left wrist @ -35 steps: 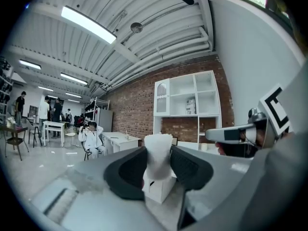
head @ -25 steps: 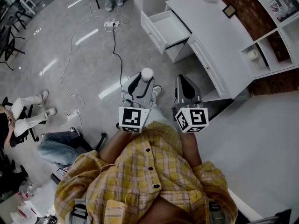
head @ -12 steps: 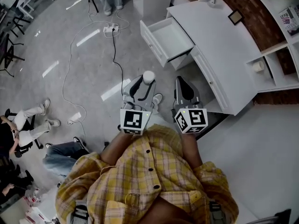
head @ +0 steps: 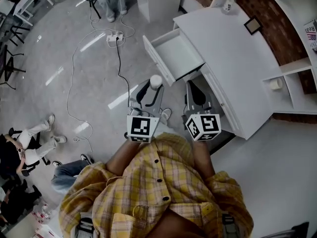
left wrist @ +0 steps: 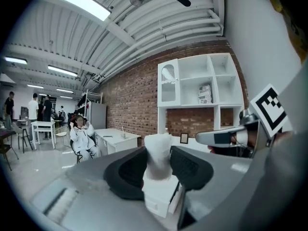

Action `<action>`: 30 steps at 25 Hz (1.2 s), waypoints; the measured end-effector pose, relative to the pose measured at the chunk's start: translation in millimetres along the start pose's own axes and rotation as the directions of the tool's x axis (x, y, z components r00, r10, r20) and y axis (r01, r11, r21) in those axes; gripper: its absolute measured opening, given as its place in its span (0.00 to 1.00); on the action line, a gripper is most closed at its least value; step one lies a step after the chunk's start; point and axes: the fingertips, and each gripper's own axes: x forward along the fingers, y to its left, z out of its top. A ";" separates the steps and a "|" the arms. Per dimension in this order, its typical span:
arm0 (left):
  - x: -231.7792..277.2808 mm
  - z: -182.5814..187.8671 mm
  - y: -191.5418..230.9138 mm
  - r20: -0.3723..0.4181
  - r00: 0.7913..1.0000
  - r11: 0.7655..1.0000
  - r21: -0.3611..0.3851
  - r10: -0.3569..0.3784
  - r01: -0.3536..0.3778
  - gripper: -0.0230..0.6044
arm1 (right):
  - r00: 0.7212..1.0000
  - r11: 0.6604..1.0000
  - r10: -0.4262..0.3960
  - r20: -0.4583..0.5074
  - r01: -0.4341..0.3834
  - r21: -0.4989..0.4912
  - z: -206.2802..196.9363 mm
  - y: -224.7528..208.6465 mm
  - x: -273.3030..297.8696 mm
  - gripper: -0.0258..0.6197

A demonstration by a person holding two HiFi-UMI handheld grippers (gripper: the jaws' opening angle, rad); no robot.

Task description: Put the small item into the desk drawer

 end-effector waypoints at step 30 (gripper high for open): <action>162.9 -41.0 23.1 -0.216 0.975 0.999 -0.008 -0.053 0.053 0.30 | 0.996 0.993 -0.023 -0.089 0.033 0.110 -31.2 -103.4 105.6 0.03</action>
